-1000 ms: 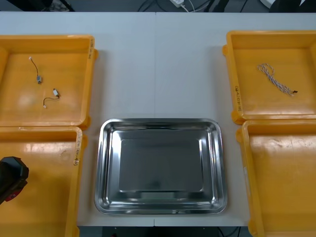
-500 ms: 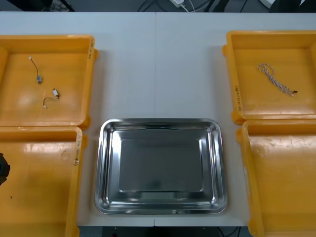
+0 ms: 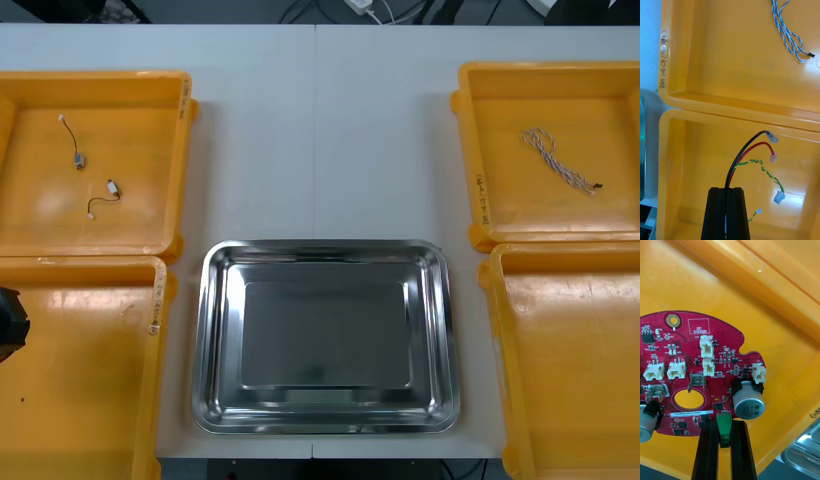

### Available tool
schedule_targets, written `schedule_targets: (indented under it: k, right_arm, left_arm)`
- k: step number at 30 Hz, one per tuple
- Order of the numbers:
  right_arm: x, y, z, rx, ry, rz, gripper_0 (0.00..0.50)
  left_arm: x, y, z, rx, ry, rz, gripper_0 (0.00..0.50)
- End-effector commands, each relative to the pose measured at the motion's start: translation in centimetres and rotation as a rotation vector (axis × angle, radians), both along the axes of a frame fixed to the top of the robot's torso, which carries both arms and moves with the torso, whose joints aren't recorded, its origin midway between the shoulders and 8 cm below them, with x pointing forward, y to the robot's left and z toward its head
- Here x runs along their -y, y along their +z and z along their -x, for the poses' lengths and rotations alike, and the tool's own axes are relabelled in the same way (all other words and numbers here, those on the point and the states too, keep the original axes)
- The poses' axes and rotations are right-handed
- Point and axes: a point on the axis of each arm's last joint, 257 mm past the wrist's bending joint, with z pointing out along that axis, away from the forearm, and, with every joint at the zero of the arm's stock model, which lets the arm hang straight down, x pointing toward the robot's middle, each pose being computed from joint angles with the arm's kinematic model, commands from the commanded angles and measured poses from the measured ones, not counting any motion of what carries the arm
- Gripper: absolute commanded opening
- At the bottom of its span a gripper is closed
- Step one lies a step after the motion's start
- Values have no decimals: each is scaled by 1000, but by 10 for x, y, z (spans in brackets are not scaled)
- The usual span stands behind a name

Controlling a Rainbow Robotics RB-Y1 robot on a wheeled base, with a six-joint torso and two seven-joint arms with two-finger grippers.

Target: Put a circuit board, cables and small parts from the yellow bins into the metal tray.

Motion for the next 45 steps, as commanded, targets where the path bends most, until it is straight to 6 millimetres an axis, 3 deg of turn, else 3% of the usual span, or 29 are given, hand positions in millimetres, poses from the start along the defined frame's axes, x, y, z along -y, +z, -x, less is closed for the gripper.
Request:
schedule_targets:
  k: [1,10,25,33,45]
  right_arm:
    - [-25,14,-3,29,112,79,0]
    - [-66,11,-4,46,220,105,0]
    - [-118,4,-6,47,337,91,0]
    - [-133,-1,-5,45,369,88,0]
    - [-133,-1,-6,47,366,90,0]
  left_arm:
    - [16,15,-7,32,-165,-96,0]
    - [53,13,-17,36,-269,-85,0]
    - [113,2,-20,28,-436,-71,0]
    - [142,-2,-23,42,-494,-45,0]
    - [178,-17,-24,25,-545,-15,0]
